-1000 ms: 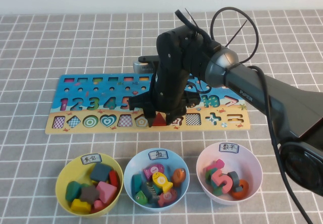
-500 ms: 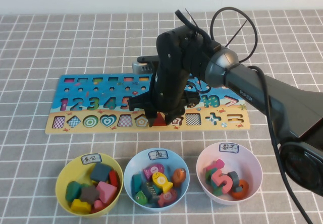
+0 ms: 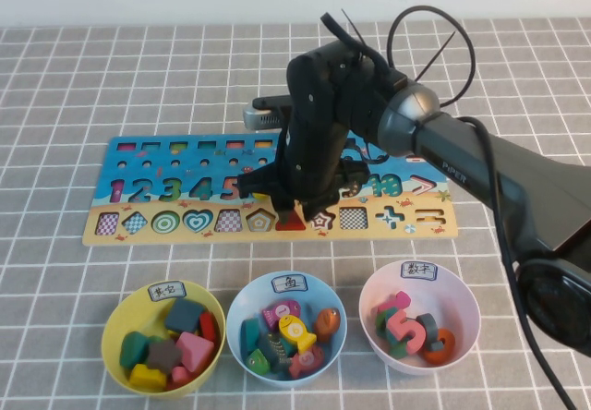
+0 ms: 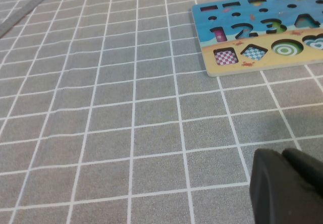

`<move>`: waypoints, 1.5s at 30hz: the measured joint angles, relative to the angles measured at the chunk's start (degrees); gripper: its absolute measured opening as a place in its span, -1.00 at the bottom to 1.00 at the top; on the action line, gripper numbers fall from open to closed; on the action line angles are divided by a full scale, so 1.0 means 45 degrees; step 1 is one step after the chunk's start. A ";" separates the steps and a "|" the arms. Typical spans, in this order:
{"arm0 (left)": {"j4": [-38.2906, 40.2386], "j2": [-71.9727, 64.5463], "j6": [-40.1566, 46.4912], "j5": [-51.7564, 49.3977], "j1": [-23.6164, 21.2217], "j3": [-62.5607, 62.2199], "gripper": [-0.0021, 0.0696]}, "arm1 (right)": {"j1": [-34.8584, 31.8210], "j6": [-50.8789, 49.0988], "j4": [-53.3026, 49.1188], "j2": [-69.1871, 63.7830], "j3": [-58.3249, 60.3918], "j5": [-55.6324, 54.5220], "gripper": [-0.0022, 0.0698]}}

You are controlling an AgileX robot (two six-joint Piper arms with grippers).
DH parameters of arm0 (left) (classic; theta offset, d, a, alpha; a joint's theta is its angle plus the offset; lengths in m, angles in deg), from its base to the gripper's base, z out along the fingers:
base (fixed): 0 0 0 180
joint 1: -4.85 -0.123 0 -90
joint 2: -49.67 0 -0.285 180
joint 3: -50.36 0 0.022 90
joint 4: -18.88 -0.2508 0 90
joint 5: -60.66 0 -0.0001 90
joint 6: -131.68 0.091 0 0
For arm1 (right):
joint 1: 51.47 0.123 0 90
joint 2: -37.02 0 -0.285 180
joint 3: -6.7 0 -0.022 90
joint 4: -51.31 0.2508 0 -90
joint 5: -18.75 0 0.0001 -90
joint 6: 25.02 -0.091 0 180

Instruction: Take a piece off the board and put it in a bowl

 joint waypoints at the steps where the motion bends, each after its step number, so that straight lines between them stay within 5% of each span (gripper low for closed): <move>1: 0.0000 0.0000 0.0000 0.0000 0.0000 0.0000 -0.95 | 0.0000 0.0000 -0.0022 0.0029 0.0000 0.0000 -0.30; 9: 0.0000 0.0000 0.0000 0.0000 0.0000 0.0000 -0.95 | 0.0046 0.0000 -0.0003 0.0123 0.0000 0.0000 -0.27; 15: 0.0000 0.0000 0.0000 0.0000 0.0000 0.0000 -0.95 | 0.0074 -0.0098 0.0104 0.0123 0.0000 0.0000 0.14; 19: 0.0000 0.0000 0.0000 0.0000 0.0000 0.0000 -0.95 | 0.0093 -0.0512 0.0103 0.0123 0.0000 0.0000 0.25; 45: 0.0000 0.0000 0.0000 0.0000 0.0000 0.0000 -0.95 | 0.0305 -0.1539 -0.0595 -0.0253 0.0022 -0.0029 0.25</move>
